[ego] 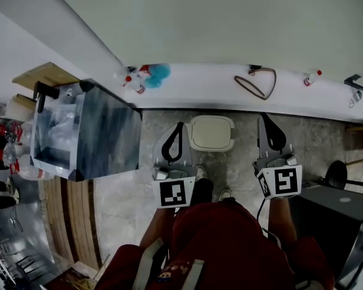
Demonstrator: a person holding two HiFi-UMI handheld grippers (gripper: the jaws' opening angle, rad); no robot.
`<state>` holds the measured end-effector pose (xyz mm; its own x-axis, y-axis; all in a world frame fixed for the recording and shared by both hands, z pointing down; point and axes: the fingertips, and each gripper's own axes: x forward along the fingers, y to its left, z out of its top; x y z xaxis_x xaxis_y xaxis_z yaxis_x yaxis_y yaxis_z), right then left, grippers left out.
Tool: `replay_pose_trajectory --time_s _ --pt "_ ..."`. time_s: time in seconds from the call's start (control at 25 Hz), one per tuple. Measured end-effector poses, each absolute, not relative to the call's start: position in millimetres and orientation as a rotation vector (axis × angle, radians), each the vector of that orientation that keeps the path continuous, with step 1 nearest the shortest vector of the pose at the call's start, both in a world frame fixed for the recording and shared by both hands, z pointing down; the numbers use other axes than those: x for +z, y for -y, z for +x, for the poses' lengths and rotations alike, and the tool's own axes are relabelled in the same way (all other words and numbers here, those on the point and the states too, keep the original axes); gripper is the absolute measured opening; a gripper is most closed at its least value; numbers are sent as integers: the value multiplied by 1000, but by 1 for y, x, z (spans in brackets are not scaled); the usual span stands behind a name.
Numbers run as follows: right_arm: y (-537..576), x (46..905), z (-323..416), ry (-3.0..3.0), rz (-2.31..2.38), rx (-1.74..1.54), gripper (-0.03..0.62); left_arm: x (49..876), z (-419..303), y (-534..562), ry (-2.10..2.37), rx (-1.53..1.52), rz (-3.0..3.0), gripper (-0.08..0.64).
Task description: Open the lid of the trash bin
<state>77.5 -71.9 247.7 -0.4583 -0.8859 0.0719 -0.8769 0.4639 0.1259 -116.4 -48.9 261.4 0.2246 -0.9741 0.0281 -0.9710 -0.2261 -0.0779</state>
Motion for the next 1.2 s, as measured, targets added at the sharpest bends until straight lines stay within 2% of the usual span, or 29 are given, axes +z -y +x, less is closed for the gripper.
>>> replay_pose_trajectory --time_s 0.56,1.2 --pt "101 336 54 2392 1562 75 0 372 -125 83 -1899 -269 -2677 5" --pt "131 495 106 2248 1412 415 0 516 -55 95 -1968 -701 -2886 5"
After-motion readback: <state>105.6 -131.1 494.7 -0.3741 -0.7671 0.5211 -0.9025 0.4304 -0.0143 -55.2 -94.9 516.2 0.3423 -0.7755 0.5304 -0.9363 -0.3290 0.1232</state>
